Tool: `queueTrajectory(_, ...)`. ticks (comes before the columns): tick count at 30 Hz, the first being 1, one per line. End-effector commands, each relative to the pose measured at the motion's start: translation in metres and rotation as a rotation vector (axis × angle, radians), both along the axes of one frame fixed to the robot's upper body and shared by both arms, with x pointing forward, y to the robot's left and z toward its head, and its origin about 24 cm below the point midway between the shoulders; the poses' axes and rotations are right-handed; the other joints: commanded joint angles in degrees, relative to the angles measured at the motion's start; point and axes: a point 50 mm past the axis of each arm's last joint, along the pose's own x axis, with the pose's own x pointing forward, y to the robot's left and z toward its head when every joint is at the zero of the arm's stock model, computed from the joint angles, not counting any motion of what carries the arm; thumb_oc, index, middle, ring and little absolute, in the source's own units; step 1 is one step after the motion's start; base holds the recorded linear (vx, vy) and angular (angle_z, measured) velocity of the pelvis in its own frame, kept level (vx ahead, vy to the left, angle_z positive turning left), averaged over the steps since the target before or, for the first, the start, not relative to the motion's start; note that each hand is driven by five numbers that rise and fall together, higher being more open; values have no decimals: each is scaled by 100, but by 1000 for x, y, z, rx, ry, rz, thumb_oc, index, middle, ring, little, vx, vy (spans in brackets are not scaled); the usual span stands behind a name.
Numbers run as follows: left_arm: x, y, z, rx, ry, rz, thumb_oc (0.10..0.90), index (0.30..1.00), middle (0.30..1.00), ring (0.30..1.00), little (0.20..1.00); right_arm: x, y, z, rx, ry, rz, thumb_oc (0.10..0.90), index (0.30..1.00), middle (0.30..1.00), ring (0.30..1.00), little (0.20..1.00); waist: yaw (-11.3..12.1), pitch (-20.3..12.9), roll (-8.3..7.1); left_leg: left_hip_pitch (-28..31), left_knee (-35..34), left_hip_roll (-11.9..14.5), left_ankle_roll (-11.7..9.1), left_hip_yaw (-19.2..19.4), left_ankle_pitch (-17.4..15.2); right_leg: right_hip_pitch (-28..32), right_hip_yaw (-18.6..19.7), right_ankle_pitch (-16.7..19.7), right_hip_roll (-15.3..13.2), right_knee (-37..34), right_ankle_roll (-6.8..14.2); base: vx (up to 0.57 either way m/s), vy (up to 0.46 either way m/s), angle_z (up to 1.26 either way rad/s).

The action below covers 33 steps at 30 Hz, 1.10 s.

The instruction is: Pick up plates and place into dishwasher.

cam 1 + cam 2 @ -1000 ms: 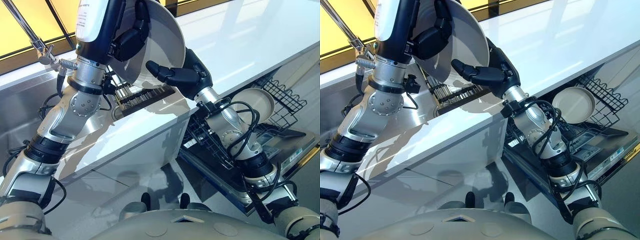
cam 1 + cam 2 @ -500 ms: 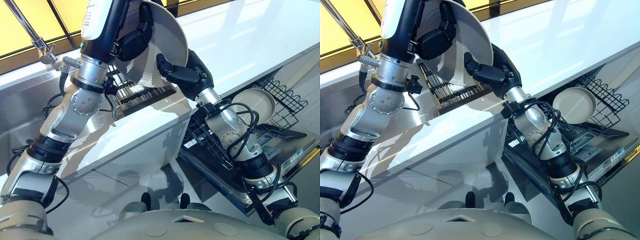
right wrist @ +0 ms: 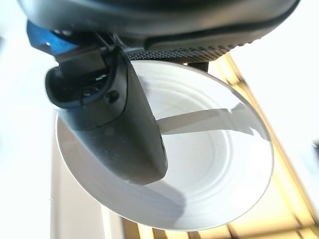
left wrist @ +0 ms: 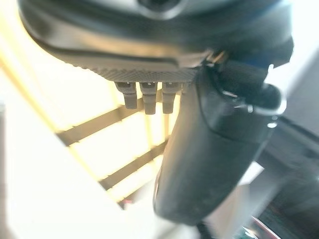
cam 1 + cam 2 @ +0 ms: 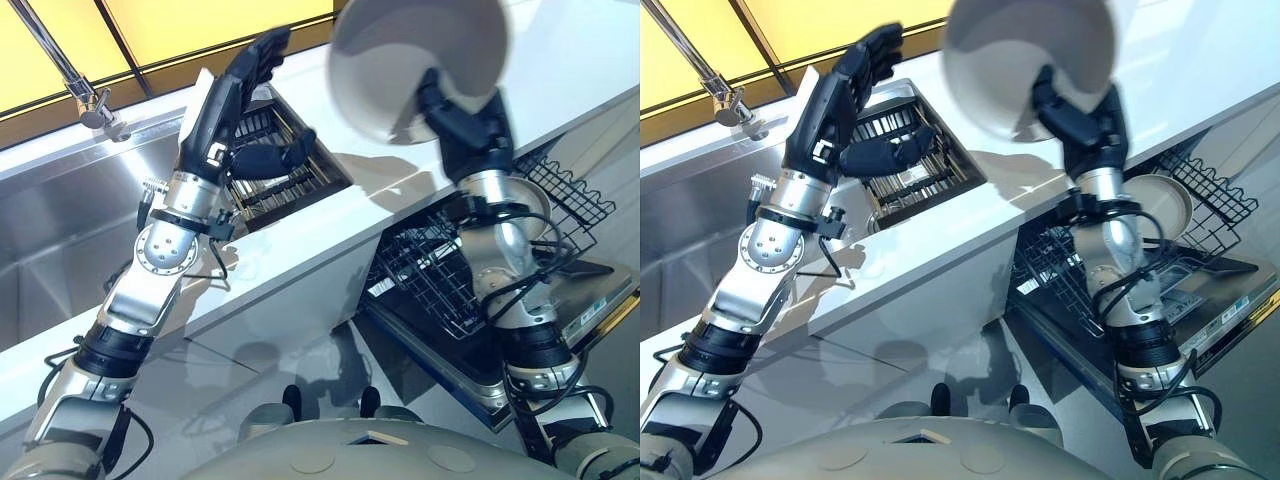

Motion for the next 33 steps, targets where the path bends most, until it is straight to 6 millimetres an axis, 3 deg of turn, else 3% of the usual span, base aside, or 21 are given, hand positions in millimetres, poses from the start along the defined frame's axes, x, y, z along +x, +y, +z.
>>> queueTrajectory(1,4,30,32,-76,-130,84,800,900,900,900,900,-13,-37,59,-70,-324,-295,100,300,300,300,200,29,-546,-197,1,14,-180,96,70,-263,227,-149,-186,136,28,136,12,-31,0)
queueTrajectory(8,-2,74,12,-166,-32,223,800,900,900,900,900,-36,-117,68,-292,-270,-862,100,300,300,300,200,41,-535,-229,13,14,-149,59,53,-269,259,-134,-223,172,34,119,27,-37,0)
queueTrajectory(11,-5,85,4,-218,16,248,800,900,900,900,900,-41,-140,54,-400,-132,-981,100,300,300,300,200,35,-506,-233,6,14,-141,52,29,-253,256,-126,-228,180,44,116,24,-52,2)
queueTrajectory(12,-7,88,-1,-249,43,248,800,900,900,900,900,-41,-148,38,-476,-26,-997,100,300,300,300,200,27,-475,-233,-4,14,-138,49,15,-235,248,-120,-222,182,50,110,18,-43,1)
queueTrajectory(20,-24,104,-15,-311,61,266,800,900,900,900,900,-57,-158,-63,-657,421,-862,100,300,300,300,200,-59,-344,-177,51,14,-93,26,22,-268,311,-126,-303,176,69,97,35,-20,0)
queueTrajectory(27,-30,110,-22,-309,76,278,800,900,900,900,900,-63,-154,-101,-843,595,-778,100,300,300,300,200,-30,-220,-139,68,14,-78,-24,-18,-236,360,-208,-339,155,98,82,36,-20,4)
queueTrajectory(33,-34,114,-25,-200,76,321,800,900,900,900,900,-58,-148,-116,-966,671,-717,100,300,300,300,200,47,-151,-102,57,14,-91,-56,-82,-201,376,-283,-368,125,139,78,35,0,5)
